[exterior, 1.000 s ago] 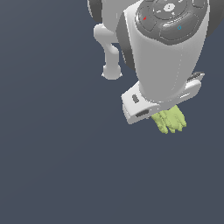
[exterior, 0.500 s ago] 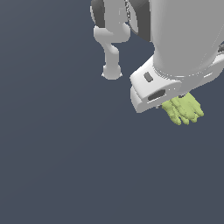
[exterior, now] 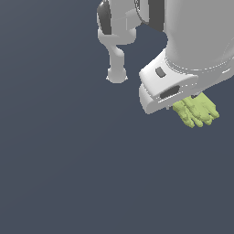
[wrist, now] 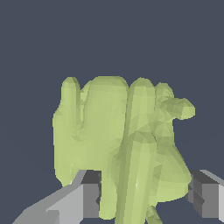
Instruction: Pick up the object and move it to a goal position.
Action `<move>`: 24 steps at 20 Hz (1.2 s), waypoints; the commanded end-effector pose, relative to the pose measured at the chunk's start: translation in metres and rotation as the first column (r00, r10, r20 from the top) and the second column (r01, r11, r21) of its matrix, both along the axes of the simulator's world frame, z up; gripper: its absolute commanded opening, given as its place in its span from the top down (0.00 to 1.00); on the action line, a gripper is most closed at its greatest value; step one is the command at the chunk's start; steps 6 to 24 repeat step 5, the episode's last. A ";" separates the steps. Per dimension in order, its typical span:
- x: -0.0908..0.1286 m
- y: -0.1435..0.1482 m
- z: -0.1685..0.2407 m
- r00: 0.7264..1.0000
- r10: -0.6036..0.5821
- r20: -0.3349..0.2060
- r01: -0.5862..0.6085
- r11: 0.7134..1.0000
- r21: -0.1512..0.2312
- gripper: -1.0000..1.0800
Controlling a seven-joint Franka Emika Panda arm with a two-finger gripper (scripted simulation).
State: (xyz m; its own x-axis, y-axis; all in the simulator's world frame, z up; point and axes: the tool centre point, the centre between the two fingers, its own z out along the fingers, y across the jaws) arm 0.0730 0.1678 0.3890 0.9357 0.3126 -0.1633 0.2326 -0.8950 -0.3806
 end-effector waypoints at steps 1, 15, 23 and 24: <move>0.000 0.000 0.002 1.000 0.000 0.000 0.000 1.000 0.000 1.00; 0.000 0.000 0.002 1.000 0.000 0.000 0.000 1.000 0.000 1.00; 0.000 0.000 0.002 1.000 0.000 0.000 0.000 1.000 0.000 1.00; 0.000 0.000 0.002 1.000 0.000 0.000 0.000 1.000 0.000 1.00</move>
